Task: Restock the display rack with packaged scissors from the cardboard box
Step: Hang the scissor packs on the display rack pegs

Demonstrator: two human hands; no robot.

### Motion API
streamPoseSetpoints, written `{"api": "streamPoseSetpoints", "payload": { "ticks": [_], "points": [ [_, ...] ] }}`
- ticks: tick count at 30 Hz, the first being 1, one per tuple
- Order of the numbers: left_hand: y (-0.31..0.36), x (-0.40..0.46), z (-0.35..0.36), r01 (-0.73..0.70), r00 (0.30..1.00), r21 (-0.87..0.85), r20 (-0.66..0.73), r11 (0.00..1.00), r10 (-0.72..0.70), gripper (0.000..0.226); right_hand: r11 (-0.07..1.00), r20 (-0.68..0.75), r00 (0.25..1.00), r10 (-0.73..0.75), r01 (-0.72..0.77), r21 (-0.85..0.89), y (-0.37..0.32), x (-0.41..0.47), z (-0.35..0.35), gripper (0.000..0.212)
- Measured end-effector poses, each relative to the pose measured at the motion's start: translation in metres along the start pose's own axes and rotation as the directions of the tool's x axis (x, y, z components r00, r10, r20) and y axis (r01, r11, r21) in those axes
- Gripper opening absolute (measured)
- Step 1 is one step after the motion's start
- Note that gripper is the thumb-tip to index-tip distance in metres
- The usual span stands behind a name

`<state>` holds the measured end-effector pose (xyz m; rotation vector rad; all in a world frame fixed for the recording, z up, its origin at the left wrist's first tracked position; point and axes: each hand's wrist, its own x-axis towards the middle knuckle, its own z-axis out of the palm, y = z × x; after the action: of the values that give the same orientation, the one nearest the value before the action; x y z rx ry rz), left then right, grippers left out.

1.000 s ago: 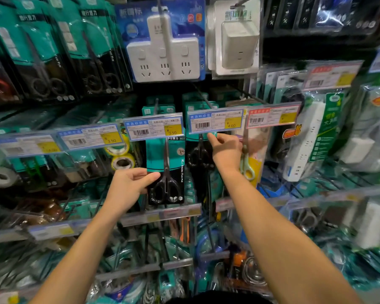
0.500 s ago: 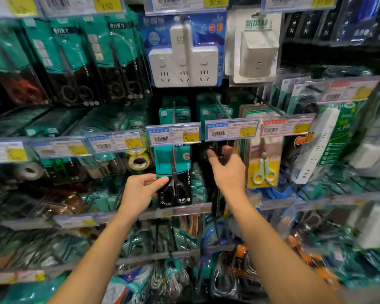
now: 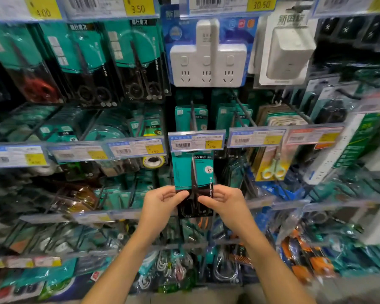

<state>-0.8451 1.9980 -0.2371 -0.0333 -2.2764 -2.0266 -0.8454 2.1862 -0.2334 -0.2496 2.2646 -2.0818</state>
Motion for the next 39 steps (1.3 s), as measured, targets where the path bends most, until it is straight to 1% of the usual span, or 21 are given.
{"api": "streamPoseSetpoints", "payload": {
  "ticks": [5,9,13,17,21,24,26,29,34,39],
  "points": [
    [0.015,-0.008,0.001,-0.098,0.995,-0.015,0.028,0.995,0.098,0.032,0.993,0.004,0.998,-0.058,0.057,0.104,-0.006,-0.008,-0.003,0.020],
    [0.027,-0.003,0.003,-0.112,0.993,-0.031,0.016,0.993,0.113,0.037,0.986,-0.002,0.995,-0.104,0.103,0.130,-0.017,-0.004,-0.002,0.023],
    [0.031,0.002,0.003,-0.135,0.991,-0.056,-0.018,0.989,0.134,0.031,0.983,0.006,0.990,-0.138,0.136,0.120,-0.025,0.002,-0.002,0.025],
    [0.033,0.007,0.003,-0.121,0.992,-0.071,-0.040,0.990,0.118,0.024,0.984,-0.002,0.988,-0.156,0.155,0.083,-0.027,0.009,0.000,0.026],
    [0.033,0.006,0.002,-0.098,0.995,-0.074,-0.042,0.992,0.096,0.026,0.981,-0.041,0.987,-0.156,0.160,0.106,-0.027,0.011,0.001,0.023],
    [0.032,0.005,0.002,-0.109,0.994,-0.070,-0.038,0.992,0.107,0.029,0.980,-0.053,0.986,-0.159,0.164,0.110,-0.024,0.011,0.002,0.019],
    [0.033,0.004,0.002,-0.126,0.992,-0.066,-0.042,0.990,0.123,0.030,0.980,-0.058,0.986,-0.153,0.159,0.117,-0.023,0.010,0.003,0.015],
    [0.034,0.003,0.003,-0.149,0.989,-0.064,-0.033,0.987,0.147,0.026,0.982,-0.054,0.989,-0.140,0.146,0.118,-0.020,0.012,0.001,0.013],
    [0.035,0.006,0.004,-0.148,0.989,-0.070,-0.029,0.986,0.147,0.029,0.988,-0.041,0.993,-0.112,0.115,0.100,-0.016,0.019,-0.004,0.021],
    [0.029,0.004,0.007,-0.117,0.993,-0.095,-0.012,0.989,0.117,0.015,0.988,-0.045,0.996,-0.077,0.082,0.129,-0.010,0.019,-0.008,0.023]
  ]
}}
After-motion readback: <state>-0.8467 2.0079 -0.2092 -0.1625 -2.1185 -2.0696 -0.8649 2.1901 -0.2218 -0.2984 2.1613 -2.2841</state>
